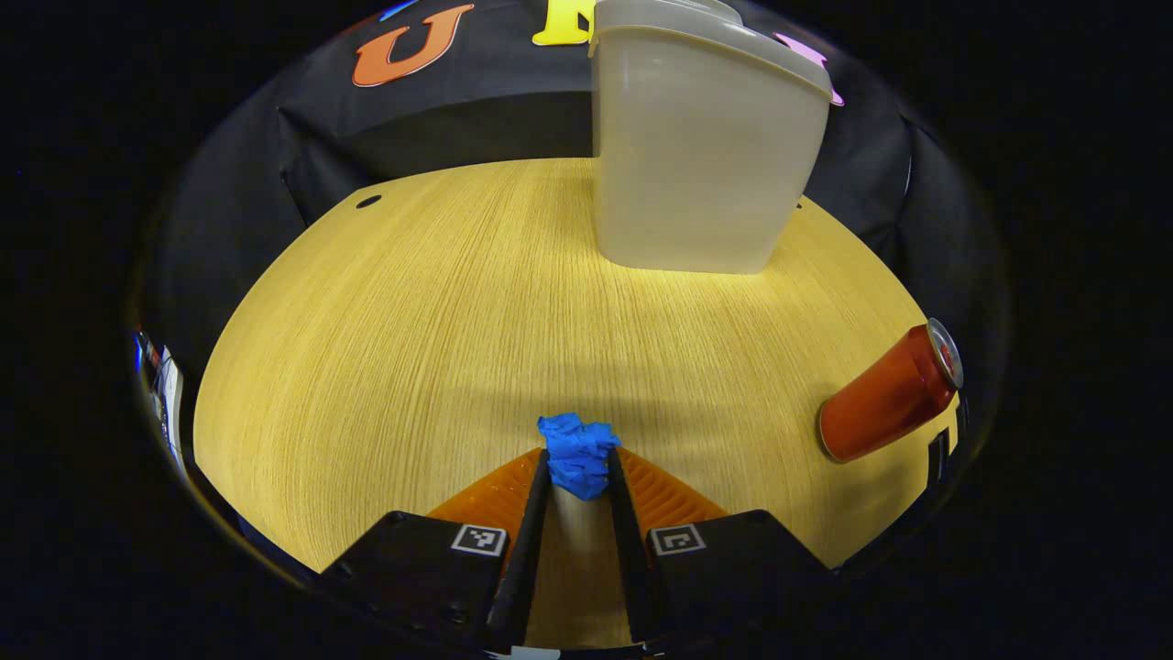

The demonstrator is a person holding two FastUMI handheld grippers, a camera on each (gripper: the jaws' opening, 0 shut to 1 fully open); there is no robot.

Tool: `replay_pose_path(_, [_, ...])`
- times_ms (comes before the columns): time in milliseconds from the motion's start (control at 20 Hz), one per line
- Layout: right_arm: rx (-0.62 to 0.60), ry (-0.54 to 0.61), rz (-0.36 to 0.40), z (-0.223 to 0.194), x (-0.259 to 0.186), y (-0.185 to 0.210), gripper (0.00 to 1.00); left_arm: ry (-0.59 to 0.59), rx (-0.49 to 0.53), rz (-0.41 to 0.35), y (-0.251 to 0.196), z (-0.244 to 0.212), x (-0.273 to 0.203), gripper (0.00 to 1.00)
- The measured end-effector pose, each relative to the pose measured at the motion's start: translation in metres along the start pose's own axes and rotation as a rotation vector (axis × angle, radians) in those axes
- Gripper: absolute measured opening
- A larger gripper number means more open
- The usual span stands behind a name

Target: Press the lid of the desktop garbage bin to open it, pick up the crumpled paper on the desktop and throw it into the bin, then pick up the pop can on the desktop and drop it into the bin, and finally close the garbage bin lid.

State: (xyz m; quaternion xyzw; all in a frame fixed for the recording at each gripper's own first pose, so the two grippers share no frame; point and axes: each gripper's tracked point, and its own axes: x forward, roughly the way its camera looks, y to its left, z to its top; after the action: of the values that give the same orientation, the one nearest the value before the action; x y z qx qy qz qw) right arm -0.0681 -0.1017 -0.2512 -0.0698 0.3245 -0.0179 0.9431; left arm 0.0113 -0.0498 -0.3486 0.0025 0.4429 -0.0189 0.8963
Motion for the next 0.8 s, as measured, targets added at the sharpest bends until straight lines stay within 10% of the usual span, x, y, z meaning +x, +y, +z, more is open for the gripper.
replay_pose_path(500, [0.023,0.026,0.021,-0.014,-0.004,0.012,0.96,-0.087,-0.019,-0.021,-0.006,0.179,-0.042,0.33])
replay_pose_path(800, [0.057,0.112,0.089,-0.046,0.004,0.033,0.96,-0.271,-0.035,-0.032,-0.017,0.395,-0.106,0.33])
